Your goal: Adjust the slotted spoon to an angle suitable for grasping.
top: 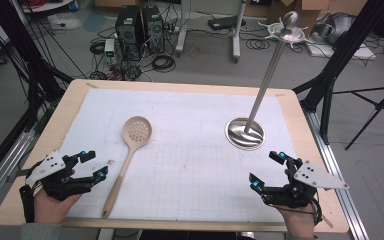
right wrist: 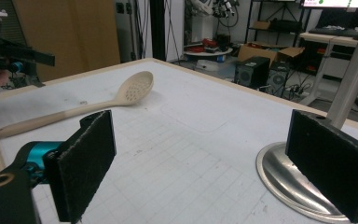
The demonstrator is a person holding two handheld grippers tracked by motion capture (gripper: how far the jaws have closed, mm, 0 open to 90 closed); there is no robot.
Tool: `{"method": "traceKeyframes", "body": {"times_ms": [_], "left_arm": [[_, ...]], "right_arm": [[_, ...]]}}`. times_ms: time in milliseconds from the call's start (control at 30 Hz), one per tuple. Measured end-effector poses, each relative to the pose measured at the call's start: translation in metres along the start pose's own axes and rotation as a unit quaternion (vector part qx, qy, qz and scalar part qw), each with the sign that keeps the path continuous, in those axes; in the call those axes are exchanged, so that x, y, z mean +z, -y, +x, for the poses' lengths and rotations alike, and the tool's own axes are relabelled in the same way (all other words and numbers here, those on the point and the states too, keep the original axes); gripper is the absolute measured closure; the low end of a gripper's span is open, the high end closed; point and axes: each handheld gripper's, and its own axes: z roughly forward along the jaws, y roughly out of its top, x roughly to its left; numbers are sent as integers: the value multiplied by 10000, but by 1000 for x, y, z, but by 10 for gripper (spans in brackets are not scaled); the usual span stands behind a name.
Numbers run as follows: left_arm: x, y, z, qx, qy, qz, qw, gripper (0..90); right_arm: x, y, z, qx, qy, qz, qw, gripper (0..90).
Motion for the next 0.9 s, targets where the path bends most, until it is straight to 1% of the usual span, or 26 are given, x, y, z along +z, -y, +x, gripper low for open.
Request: {"method": "traceKeyframes", "body": {"times_ms": [100, 133, 267, 400, 767, 800, 900], "left_arm": [[3, 2, 0, -33, 13, 68, 10000, 301], [7, 3, 0, -42, 52, 112, 9999, 300], [13, 6, 1, -56, 70, 176, 9998, 301], [21, 9, 2, -129, 95, 252, 9996, 302], [34, 15, 3, -165, 166, 415, 9989, 313], [36, 16, 3, -192, 168, 464, 9986, 319], [39, 17, 4, -174, 191, 512, 9984, 338]], "right_arm": [[-1, 0, 0, -30, 3, -6, 10000, 74], [-2, 1, 0, -13, 0, 23, 10000, 74], [-4, 1, 1, -9, -1, 42, 10000, 74], [-7, 2, 1, -15, 29, 28, 10000, 74], [-12, 4, 1, -20, 76, 52, 10000, 74], [-13, 4, 1, -1, 78, 68, 9999, 74], [-14, 5, 1, 10, 88, 77, 9999, 74]]}}
